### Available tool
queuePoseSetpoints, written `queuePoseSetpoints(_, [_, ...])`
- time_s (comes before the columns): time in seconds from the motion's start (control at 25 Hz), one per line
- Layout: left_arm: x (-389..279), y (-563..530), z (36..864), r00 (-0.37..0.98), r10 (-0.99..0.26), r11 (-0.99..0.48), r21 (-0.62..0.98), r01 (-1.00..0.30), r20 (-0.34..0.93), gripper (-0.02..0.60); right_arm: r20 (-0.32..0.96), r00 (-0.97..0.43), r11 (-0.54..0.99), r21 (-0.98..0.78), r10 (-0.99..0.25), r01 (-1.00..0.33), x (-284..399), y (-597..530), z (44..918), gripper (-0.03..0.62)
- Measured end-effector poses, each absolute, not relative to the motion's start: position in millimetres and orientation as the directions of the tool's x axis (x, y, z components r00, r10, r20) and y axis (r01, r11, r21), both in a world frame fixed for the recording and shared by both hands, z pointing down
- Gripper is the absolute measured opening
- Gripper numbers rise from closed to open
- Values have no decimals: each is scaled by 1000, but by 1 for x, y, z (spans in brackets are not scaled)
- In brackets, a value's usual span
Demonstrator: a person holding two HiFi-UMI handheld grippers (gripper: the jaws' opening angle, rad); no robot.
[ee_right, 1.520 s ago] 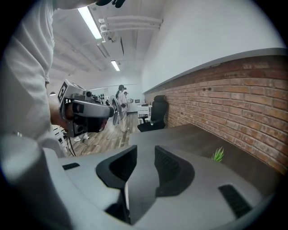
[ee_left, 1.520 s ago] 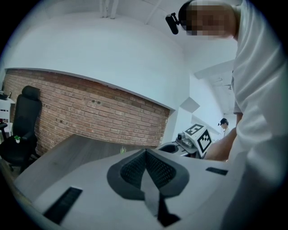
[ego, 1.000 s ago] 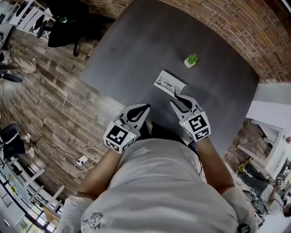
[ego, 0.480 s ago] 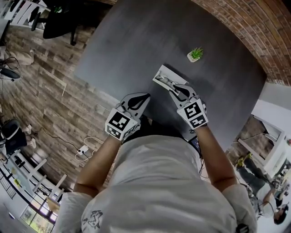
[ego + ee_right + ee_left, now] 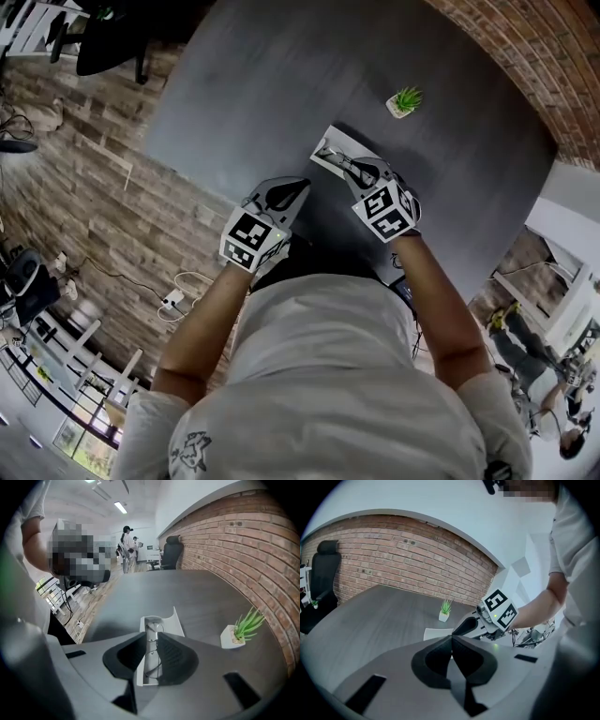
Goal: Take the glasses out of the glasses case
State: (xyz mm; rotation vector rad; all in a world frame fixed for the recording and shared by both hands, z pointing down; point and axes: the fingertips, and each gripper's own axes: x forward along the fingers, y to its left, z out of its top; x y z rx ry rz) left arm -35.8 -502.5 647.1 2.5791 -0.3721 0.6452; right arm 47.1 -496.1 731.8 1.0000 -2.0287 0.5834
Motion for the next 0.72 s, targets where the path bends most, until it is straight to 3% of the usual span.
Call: queuePoseSetpoints(0.72, [-32,-522,670,838,-146,-852,364,-377,526,11,894,-326,643,-58,-306,-763,46,-497,786,35])
